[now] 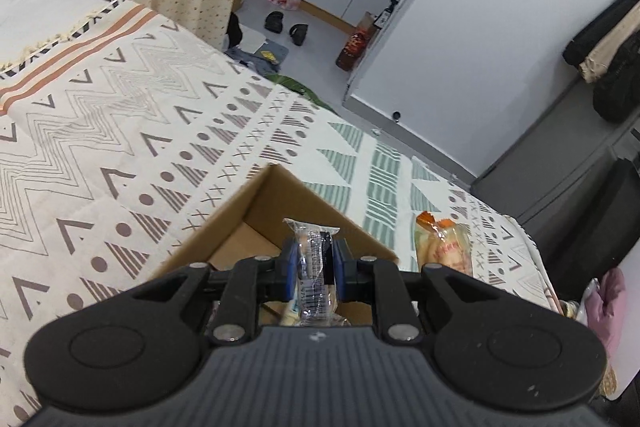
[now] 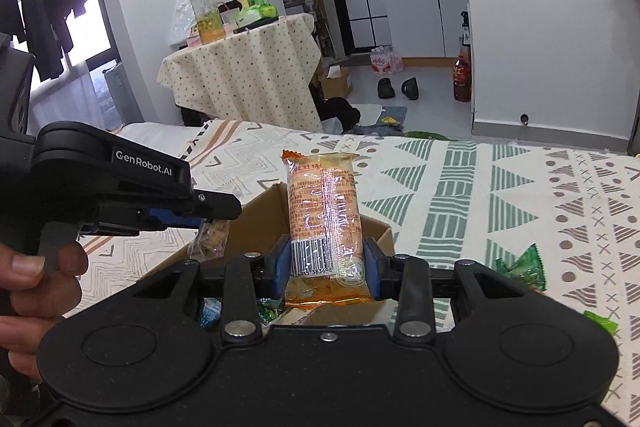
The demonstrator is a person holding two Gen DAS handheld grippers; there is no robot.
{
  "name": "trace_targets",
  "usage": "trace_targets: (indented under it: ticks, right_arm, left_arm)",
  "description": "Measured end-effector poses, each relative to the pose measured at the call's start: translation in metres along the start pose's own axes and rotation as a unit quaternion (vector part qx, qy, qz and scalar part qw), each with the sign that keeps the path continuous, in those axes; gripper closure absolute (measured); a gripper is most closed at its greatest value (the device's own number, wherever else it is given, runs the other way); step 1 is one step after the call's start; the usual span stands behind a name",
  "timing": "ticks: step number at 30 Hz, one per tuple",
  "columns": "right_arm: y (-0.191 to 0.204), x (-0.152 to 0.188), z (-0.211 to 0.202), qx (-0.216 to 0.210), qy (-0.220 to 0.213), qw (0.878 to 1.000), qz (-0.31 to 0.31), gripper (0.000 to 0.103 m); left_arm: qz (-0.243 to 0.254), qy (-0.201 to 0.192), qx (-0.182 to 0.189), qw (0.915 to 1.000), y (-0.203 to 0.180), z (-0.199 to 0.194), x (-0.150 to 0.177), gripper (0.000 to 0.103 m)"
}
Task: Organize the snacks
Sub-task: 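Carry both packs over the cardboard box and open both tools to drop them, then move both open tools back from the box toward the remaining snacks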
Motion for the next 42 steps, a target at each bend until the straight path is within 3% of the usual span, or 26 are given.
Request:
trace_targets:
  ticks: [6, 9, 11, 13, 17, 26, 31, 42]
  right_arm:
    - [0.010, -0.001, 0.016, -0.012, 0.008, 1.000, 0.010, 0.067]
    - [0.014, -0.001, 0.024, -0.024, 0.009, 1.000, 0.017, 0.064]
    - [0.015, -0.001, 0.028, -0.020, 0.012, 1.000, 0.016, 0.039]
    - [0.012, 0.001, 0.025, -0.005, 0.002, 1.000, 0.016, 0.027]
    - [-0.006, 0.002, 0.012, 0.000, -0.002, 0.999, 0.040, 0.027]
    - [-0.033, 0.018, -0.010, 0.023, -0.002, 0.997, 0.069, 0.019]
    - [-0.046, 0.031, -0.021, 0.034, 0.006, 0.996, 0.078, 0.019]
    - [-0.072, 0.051, -0.049, 0.055, 0.009, 0.995, 0.086, 0.007]
  left_arm:
    - [-0.022, 0.021, -0.027, 0.9992, 0.020, 0.004, -0.006, 0.074]
    - [-0.028, 0.016, -0.038, 0.9988, 0.024, 0.000, -0.008, 0.058]
    - [-0.027, 0.012, -0.045, 0.9986, 0.024, -0.001, -0.009, 0.048]
    - [-0.021, 0.011, -0.051, 0.9984, 0.022, -0.002, -0.009, 0.044]
    - [-0.007, 0.006, -0.065, 0.9979, 0.016, -0.003, -0.005, 0.035]
    - [0.015, 0.007, -0.084, 0.9963, -0.003, -0.005, 0.011, 0.021]
    - [0.018, 0.014, -0.082, 0.9964, -0.014, -0.004, 0.027, 0.019]
    - [0.039, 0.023, -0.074, 0.9962, -0.045, 0.003, 0.063, 0.015]
Point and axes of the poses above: each gripper's, at about its wrist camera, not at the fingertips, and z roughly the way its jaws point, y to its left, x to its underside, the point moved 2 cm from there along z, roughly the way its jaws point, and after that the axes turned 10 degrees about x, right-handed, at the moved point
